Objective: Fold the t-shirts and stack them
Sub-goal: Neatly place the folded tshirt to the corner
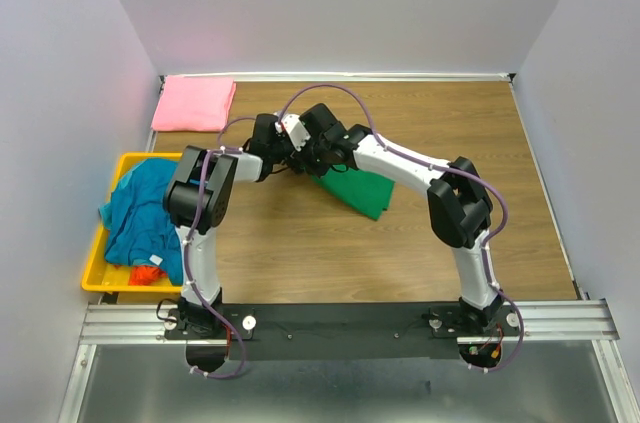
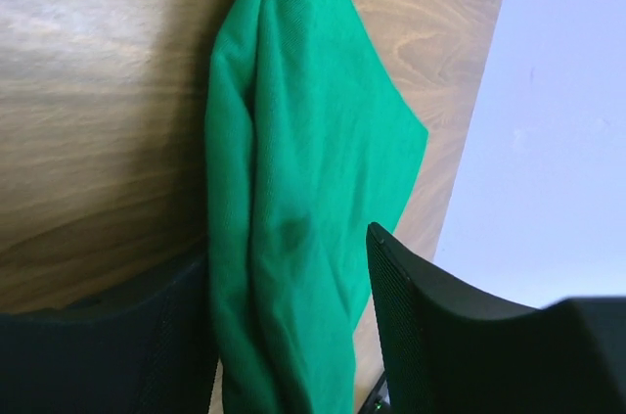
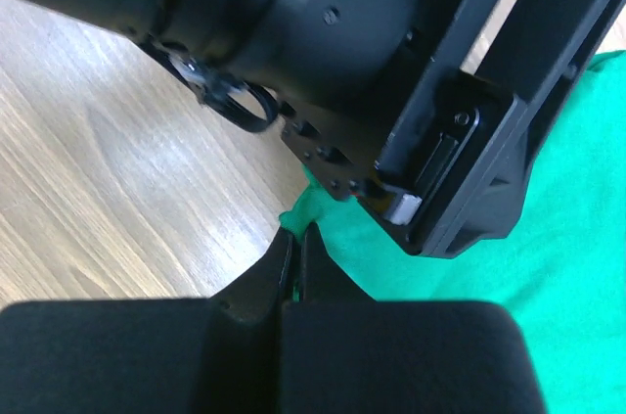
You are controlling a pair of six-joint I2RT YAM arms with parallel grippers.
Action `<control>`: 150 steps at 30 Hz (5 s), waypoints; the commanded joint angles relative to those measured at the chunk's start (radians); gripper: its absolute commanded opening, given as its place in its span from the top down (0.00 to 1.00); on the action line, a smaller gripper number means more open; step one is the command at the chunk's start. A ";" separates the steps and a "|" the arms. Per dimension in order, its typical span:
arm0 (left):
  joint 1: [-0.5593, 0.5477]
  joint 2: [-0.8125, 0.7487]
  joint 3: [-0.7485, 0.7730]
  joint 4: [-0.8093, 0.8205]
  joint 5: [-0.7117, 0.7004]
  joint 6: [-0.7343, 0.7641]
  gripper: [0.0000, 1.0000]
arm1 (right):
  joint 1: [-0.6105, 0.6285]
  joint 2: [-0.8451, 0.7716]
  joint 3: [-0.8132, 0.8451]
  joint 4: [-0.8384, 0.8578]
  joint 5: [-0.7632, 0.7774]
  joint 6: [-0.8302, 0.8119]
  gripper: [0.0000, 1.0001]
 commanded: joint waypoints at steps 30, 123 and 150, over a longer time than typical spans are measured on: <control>0.004 0.093 0.519 -0.487 -0.396 0.679 1.00 | -0.146 -0.277 -0.116 0.009 0.074 0.018 0.00; 0.479 0.122 1.088 -0.694 -0.010 1.027 1.00 | -0.309 -0.445 -0.317 -0.048 0.161 -0.092 0.00; 0.599 0.312 1.175 -0.726 -0.094 1.146 1.00 | -0.309 -0.402 -0.279 -0.073 0.147 -0.085 0.00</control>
